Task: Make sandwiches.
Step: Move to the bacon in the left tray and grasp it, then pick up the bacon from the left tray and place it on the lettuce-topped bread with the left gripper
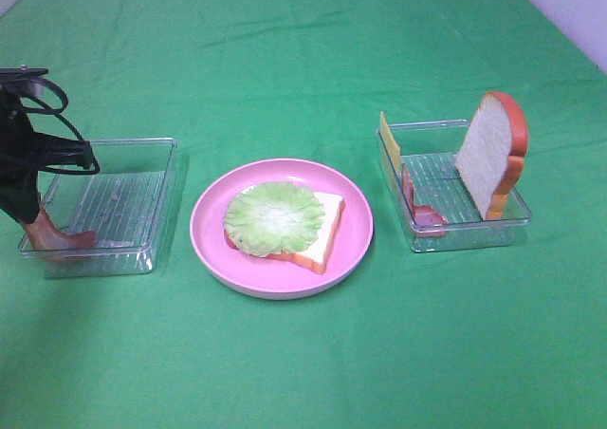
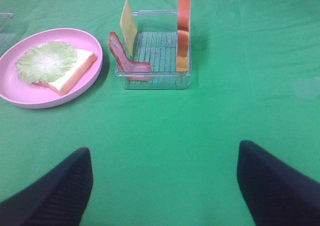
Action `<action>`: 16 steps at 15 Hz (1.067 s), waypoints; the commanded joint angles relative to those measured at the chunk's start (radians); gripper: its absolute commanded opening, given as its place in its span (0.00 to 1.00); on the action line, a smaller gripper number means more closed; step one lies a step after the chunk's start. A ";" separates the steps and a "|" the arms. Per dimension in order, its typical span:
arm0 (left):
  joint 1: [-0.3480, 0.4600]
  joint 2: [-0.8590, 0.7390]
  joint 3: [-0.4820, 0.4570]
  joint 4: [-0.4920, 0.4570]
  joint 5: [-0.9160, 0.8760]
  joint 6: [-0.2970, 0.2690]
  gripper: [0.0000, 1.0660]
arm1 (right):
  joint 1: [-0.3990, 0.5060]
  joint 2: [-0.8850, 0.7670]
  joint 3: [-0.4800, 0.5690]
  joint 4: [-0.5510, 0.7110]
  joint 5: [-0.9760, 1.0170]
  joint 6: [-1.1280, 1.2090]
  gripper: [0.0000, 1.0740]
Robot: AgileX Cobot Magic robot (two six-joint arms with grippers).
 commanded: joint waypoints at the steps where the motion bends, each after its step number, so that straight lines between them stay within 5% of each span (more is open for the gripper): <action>1: 0.001 -0.003 0.005 -0.024 -0.004 -0.006 0.00 | -0.005 -0.008 0.000 0.004 -0.009 -0.016 0.70; 5: 0.001 -0.084 -0.029 -0.294 -0.037 0.168 0.00 | -0.005 -0.008 0.000 0.004 -0.009 -0.015 0.70; 9: -0.019 -0.087 -0.056 -0.654 -0.065 0.406 0.00 | -0.005 -0.008 0.000 0.004 -0.009 -0.015 0.70; 12: -0.082 -0.084 -0.056 -0.975 -0.086 0.626 0.00 | -0.005 -0.008 0.000 0.004 -0.009 -0.015 0.70; 16: -0.209 -0.005 -0.058 -1.267 -0.086 0.823 0.00 | -0.005 -0.008 0.000 0.004 -0.009 -0.015 0.70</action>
